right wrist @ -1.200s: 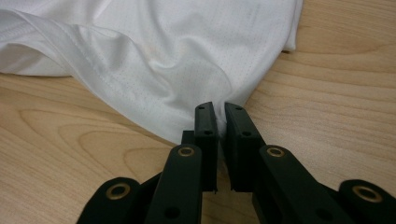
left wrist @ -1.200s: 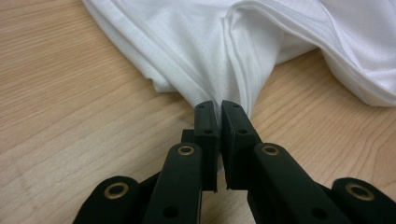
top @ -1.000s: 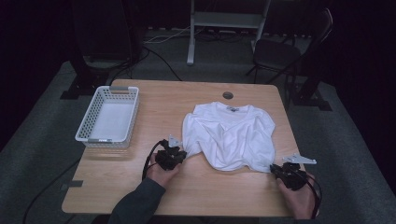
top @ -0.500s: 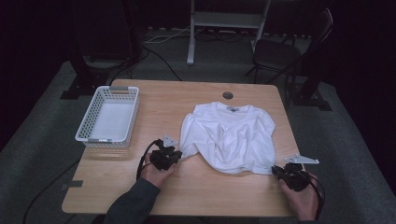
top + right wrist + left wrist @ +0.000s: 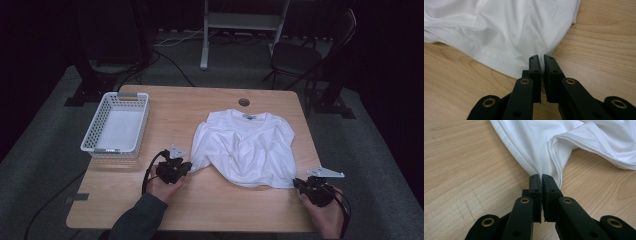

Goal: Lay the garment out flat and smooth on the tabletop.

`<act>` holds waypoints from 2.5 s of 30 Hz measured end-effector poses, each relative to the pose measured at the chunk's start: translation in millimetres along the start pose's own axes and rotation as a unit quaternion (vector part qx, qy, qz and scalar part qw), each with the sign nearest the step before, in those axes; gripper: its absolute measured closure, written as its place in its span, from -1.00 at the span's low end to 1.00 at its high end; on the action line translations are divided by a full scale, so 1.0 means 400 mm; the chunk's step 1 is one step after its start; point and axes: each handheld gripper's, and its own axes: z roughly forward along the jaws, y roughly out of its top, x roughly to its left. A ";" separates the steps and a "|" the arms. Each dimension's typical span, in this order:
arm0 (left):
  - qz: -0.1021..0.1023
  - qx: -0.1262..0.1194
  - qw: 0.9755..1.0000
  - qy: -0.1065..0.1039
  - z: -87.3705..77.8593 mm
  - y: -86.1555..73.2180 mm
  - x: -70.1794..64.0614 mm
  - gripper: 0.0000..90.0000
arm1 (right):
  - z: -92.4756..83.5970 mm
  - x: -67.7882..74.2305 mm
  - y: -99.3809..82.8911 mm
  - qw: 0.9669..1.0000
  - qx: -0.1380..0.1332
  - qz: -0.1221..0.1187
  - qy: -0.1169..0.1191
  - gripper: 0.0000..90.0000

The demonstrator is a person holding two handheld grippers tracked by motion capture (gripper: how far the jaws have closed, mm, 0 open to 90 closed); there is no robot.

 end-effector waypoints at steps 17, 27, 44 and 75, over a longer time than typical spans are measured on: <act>-0.010 -0.015 1.000 0.007 -0.034 -0.018 0.019 0.95 | -0.032 -0.006 -0.003 1.000 -0.009 -0.004 -0.007 0.88; -0.005 -0.024 1.000 0.010 -0.052 -0.016 0.012 0.95 | -0.059 -0.012 -0.008 1.000 -0.018 -0.001 -0.014 0.88; -0.006 -0.030 0.999 0.013 -0.076 -0.026 0.017 0.95 | -0.082 -0.020 -0.020 0.999 -0.027 0.008 -0.018 0.88; -0.007 -0.035 0.999 -0.001 -0.120 -0.058 0.011 0.95 | -0.130 -0.029 -0.056 0.999 -0.039 0.019 -0.027 0.88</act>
